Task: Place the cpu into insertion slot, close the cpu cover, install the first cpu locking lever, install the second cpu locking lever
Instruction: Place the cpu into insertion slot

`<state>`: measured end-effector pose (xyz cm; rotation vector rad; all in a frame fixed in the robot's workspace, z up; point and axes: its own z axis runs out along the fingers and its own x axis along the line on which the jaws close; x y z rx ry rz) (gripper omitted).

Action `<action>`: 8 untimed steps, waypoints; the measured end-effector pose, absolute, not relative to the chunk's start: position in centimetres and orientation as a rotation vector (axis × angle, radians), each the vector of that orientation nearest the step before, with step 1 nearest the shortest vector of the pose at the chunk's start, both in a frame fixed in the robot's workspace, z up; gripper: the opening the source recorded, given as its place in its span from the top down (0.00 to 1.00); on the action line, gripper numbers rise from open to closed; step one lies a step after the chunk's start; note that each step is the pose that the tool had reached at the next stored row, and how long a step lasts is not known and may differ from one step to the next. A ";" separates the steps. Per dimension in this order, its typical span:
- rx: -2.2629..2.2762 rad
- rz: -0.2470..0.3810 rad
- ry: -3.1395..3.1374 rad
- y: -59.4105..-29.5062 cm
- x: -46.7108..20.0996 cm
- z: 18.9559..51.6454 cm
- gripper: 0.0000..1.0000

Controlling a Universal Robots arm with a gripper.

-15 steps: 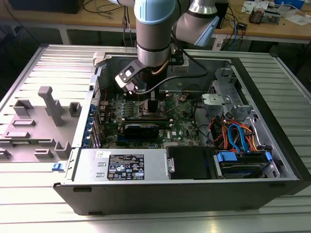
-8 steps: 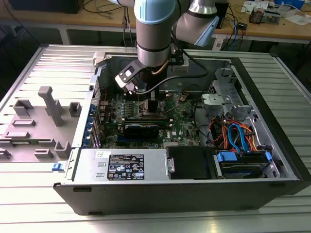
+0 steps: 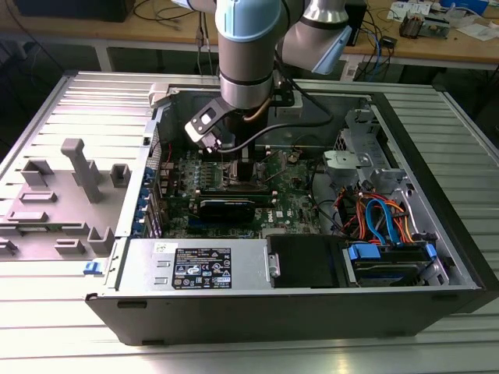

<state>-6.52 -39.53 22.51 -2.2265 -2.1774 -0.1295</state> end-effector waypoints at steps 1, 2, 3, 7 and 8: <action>-2.226 -0.130 -2.178 -39.5 -6.5 22.5 0.46; -2.226 -0.130 -2.178 -39.4 -6.5 22.5 0.46; -2.226 -0.129 -2.178 -39.4 -6.5 22.5 0.46; -2.225 -0.129 -2.179 -39.3 -6.5 22.4 0.46; -2.224 -0.129 -2.180 -39.3 -6.5 22.3 0.46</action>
